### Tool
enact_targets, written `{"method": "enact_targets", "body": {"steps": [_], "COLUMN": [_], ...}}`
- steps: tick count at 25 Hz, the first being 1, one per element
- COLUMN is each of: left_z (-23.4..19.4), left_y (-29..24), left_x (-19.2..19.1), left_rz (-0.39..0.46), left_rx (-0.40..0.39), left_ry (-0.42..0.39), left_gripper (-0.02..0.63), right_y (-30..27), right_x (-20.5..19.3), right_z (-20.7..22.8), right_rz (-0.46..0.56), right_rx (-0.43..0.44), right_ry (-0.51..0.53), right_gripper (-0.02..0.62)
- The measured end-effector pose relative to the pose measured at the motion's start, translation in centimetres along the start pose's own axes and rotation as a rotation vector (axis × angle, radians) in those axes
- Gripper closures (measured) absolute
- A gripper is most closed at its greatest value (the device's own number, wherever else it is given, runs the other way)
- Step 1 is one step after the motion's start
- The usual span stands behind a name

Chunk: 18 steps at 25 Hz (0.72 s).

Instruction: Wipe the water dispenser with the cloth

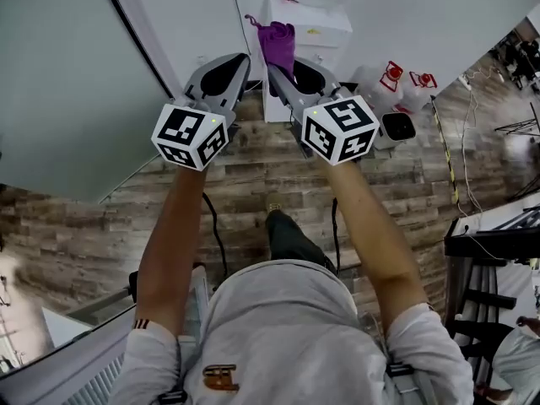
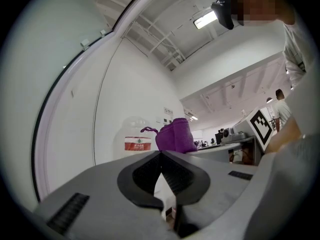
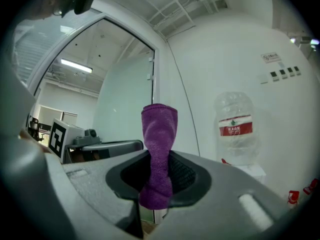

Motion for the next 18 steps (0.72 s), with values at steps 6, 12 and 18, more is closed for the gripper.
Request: {"method": "enact_targets", "body": {"steps": [6,12,18], "left_z": [-5.4,-10.9,-15.3], "left_y": [-5.6,-12.1,-17.3], "left_x": [-2.6,-5.6,-7.8], "left_rz": [-0.030,-0.049,-0.061], "left_rx": [0.008,0.021,0.029], "left_ry": [-0.023,-0.023,-0.035], "left_gripper": [0.607,0.607,0.607], "right_y": [-6.1,-12.5,-17.7], "right_x": [-1.8,-3.1,-4.4], "right_z": [5.8,12.5,17.5], "right_rz": [-0.033,-0.067,-0.113], "right_rx": [-0.013,-0.027,-0.048], "right_ry": [0.007,0.009,0.007], "right_gripper": [0.500,0.500,0.500]}}
Point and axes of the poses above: the fingertips, and each gripper's own axes: y backward along the fingers, z to its right, x out of its top, the point moved 8 cm from there along y, backward along the fingers, and after that the axes turned 8 degrees about z, right-handed, at the moved point
